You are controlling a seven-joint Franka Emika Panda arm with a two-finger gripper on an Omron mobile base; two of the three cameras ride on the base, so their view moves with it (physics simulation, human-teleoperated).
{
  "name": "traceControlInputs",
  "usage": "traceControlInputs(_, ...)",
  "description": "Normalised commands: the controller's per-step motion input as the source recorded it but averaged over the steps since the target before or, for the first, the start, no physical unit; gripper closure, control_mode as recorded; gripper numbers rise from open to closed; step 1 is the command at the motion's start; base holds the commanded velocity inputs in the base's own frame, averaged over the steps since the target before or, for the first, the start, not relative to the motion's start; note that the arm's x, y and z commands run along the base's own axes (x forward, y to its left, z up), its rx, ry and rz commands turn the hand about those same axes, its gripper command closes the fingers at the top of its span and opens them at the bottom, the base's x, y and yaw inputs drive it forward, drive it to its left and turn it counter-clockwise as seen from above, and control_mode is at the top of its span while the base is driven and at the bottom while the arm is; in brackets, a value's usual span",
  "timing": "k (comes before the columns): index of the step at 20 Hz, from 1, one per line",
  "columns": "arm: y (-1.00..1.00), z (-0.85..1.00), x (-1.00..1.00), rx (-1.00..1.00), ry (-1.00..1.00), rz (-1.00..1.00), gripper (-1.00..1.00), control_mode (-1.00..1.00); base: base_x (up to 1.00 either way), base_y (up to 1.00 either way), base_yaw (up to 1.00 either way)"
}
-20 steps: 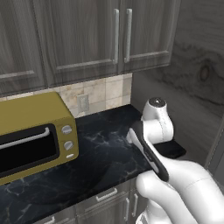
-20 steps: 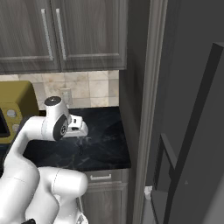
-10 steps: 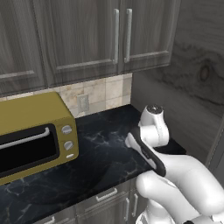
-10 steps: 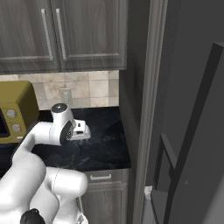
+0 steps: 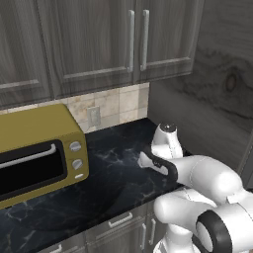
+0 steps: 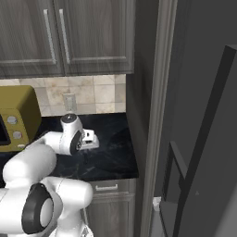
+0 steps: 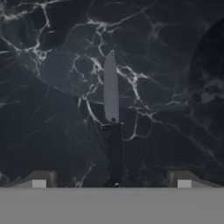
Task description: Retrieve the butter from the fridge and place it on a plate on the dining table. Then retrieve the butter knife by the fridge and place it near the plate.
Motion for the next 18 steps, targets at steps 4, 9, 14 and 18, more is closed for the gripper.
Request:
traceControlInputs(4,0.0,-0.43,0.0,-0.01,0.06,0.0,-1.0,-1.0,0.0,0.0,0.0)
traceControlInputs(9,0.0,-0.43,0.0,0.0,0.09,0.0,-1.0,-1.0,0.0,0.0,0.0)
traceControlInputs(14,0.0,-0.39,0.05,0.0,0.07,0.0,-1.0,-1.0,0.0,0.0,0.0)
traceControlInputs(18,0.0,-0.23,0.24,0.0,0.02,0.0,-1.0,-1.0,0.0,0.0,0.0)
